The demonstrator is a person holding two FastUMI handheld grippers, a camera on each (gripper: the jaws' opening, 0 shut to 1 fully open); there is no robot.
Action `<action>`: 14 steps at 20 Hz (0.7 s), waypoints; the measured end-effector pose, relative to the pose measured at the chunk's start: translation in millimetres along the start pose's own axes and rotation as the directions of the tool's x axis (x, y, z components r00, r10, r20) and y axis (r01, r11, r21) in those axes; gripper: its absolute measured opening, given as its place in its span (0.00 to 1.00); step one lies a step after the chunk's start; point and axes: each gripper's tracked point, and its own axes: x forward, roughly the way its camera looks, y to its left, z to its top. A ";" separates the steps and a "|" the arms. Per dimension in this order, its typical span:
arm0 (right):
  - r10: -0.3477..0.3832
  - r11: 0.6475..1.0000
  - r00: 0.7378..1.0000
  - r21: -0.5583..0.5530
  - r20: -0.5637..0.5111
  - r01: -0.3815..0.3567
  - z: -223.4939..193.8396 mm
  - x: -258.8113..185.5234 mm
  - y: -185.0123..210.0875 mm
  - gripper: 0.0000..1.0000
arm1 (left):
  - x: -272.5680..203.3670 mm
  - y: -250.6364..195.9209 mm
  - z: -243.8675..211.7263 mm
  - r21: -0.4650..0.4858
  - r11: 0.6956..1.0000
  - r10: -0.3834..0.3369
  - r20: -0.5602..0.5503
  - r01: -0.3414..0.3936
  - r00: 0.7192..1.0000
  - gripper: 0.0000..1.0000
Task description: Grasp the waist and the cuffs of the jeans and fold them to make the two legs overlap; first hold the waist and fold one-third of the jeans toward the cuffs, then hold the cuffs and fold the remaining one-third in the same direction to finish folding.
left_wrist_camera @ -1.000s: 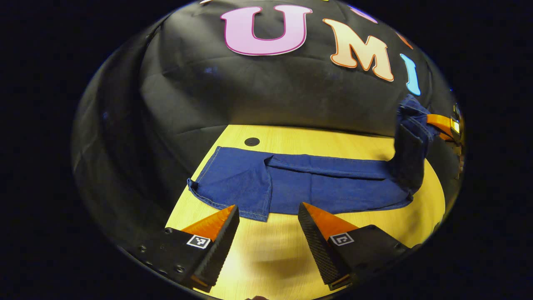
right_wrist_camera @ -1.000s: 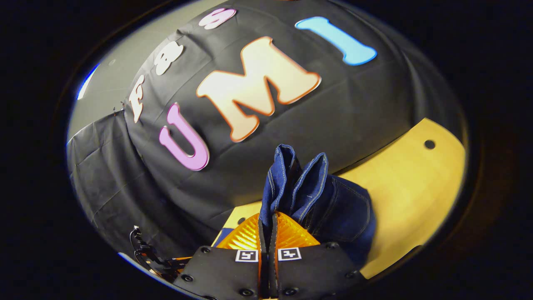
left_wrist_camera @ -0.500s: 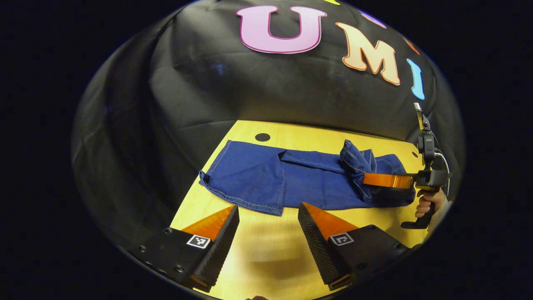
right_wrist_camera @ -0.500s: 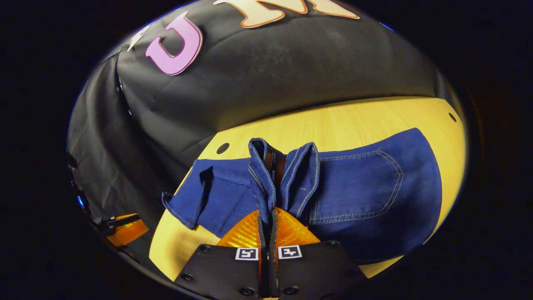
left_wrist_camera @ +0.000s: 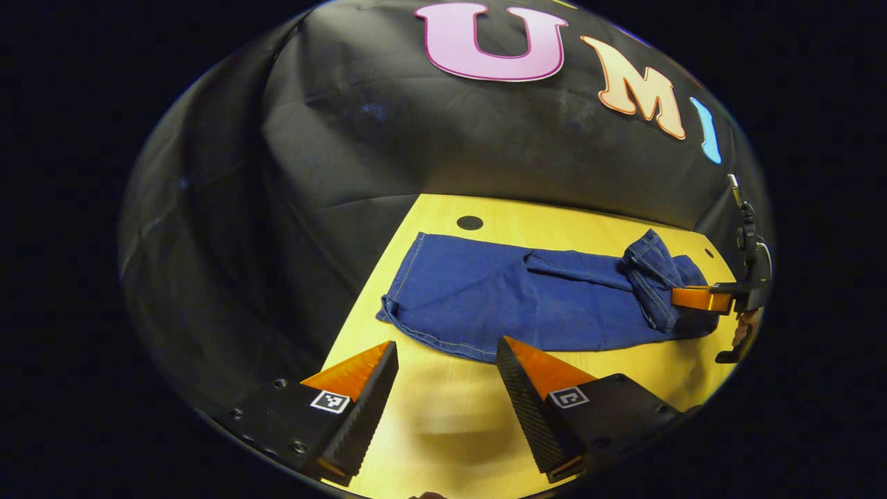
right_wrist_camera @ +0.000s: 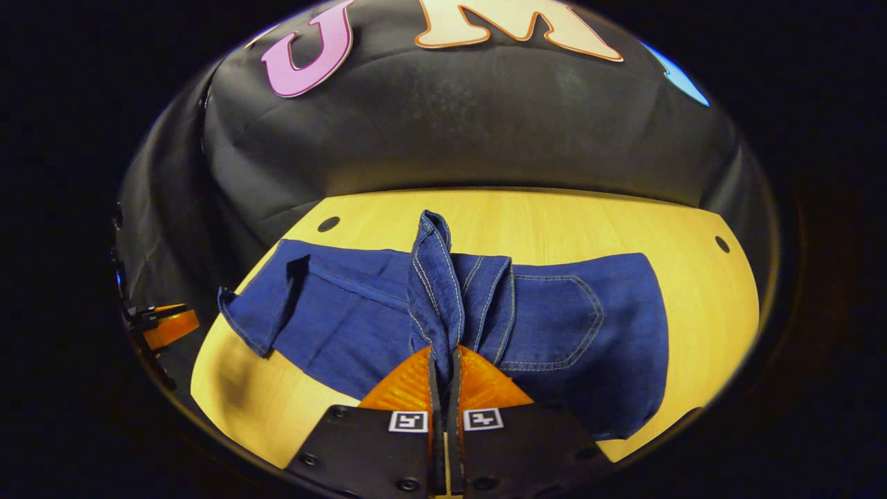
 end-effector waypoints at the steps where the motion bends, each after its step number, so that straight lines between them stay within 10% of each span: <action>1: 0.044 0.999 0.999 0.028 0.005 -0.044 2.7 -3.8 6.6 0.07 | 3.0 5.0 0.8 0.003 1.000 0.001 0.010 -0.001 1.000 0.88; 4: 0.084 0.991 0.996 0.105 0.037 -0.087 12.6 -16.5 15.1 0.99 | 18.3 20.6 6.3 0.043 0.999 0.004 0.030 -0.005 1.000 0.88; 14: -0.082 0.970 0.978 0.241 0.193 0.033 56.7 -138.1 -38.7 0.98 | 98.9 44.2 12.7 0.025 0.995 -0.098 0.042 0.097 0.994 0.88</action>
